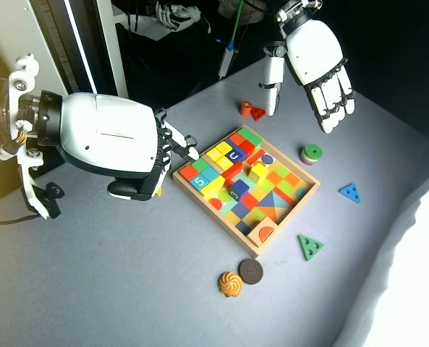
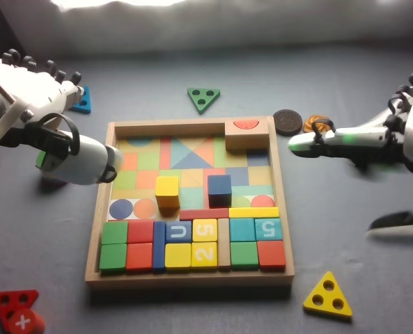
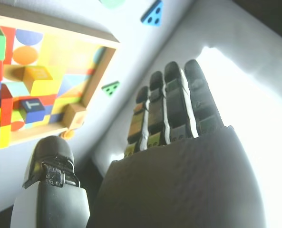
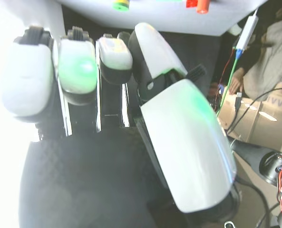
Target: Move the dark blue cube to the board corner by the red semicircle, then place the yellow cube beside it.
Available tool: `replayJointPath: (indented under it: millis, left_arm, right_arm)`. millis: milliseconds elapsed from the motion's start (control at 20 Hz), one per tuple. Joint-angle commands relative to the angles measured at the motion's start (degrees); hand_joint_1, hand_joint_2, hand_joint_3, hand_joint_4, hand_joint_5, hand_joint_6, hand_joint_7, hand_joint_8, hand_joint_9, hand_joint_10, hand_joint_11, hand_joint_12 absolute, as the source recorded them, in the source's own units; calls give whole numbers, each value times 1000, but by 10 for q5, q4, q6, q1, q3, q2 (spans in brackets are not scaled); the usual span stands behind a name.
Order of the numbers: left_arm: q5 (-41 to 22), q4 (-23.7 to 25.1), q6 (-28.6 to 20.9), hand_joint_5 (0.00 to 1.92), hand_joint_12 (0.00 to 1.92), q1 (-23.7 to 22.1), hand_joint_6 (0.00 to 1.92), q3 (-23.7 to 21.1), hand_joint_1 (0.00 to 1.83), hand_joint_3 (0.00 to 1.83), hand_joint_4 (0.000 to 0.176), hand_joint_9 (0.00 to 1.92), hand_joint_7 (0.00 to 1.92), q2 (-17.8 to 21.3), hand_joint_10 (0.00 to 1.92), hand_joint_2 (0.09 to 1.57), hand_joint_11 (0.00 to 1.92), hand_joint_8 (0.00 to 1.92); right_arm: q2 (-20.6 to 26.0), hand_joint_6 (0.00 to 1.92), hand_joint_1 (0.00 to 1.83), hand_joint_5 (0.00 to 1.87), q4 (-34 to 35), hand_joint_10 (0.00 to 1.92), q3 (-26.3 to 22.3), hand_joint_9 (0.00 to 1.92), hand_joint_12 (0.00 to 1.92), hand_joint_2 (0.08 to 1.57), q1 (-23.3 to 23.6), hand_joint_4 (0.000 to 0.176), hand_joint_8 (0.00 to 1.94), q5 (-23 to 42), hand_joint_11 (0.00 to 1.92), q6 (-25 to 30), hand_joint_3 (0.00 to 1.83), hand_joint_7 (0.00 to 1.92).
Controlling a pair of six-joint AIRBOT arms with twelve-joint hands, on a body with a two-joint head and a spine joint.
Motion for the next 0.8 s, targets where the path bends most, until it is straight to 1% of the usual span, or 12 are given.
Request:
replayJointPath:
  millis: [0,50,150,300,350,400,500,550,600,650,700,750]
  left_arm:
    - [-4,43,2,65,203,-5,1,2,0,33,0,61,64,8,3,1208,0,2]
    - [-4,43,2,55,169,-5,0,2,0,31,0,46,48,8,1,1236,0,2]
    - [-4,43,2,26,119,-5,0,3,0,23,0,40,42,8,0,1268,0,0]
    - [-4,43,2,17,118,-5,0,4,0,7,0,35,32,8,0,1261,0,0]
    - [-4,43,2,20,165,-5,0,4,0,3,0,45,39,8,0,1262,0,0]
    - [-4,43,2,8,92,-5,2,4,0,4,0,26,26,8,4,1267,0,2]
    - [-4,44,2,11,73,-4,5,3,0,1,0,18,26,8,4,1263,0,4]
    - [-4,43,2,21,101,-4,2,2,0,1,0,28,30,8,2,1267,0,1]
    - [-4,42,2,15,87,-4,1,2,0,2,0,24,24,8,1,1269,0,1]
    - [-4,42,2,24,95,-4,3,2,0,1,0,30,29,8,2,1268,0,2]
    - [-4,42,2,32,114,-4,3,3,0,0,0,38,38,8,3,1268,0,3]
    - [-4,42,2,26,117,-4,0,3,0,0,0,34,34,8,1,1262,0,1]
  right_arm:
    - [5,39,0,117,16,46,-2,66,293,1305,9,0,10,51,0,0,20,118]
    - [5,37,0,156,14,42,-3,83,342,1382,10,0,10,51,0,0,26,142]
    - [5,13,0,156,14,23,-3,83,296,1428,10,0,2,51,0,0,12,130]
    - [5,10,0,182,14,20,-1,127,437,1414,9,0,6,47,0,0,0,164]
    - [4,9,0,184,14,15,2,121,442,1407,9,0,0,55,0,0,0,155]
    - [0,8,0,135,14,13,9,77,289,1397,9,0,3,74,0,0,0,107]
    - [-17,9,0,141,14,17,34,91,341,1392,3,0,5,87,0,0,0,120]
    - [-28,22,0,196,14,28,46,135,457,1406,-2,0,15,87,0,0,1,173]
    - [-38,29,0,244,14,46,62,204,635,1410,-5,0,25,87,0,0,2,243]
    - [-49,36,80,350,14,197,78,456,1167,1405,-8,0,73,87,0,0,0,477]
    - [-63,13,223,364,10,776,97,480,1471,1381,-8,0,197,87,49,1,1,635]
    - [-70,4,565,352,3,1478,106,567,1822,1284,-8,0,1079,87,315,1,0,619]
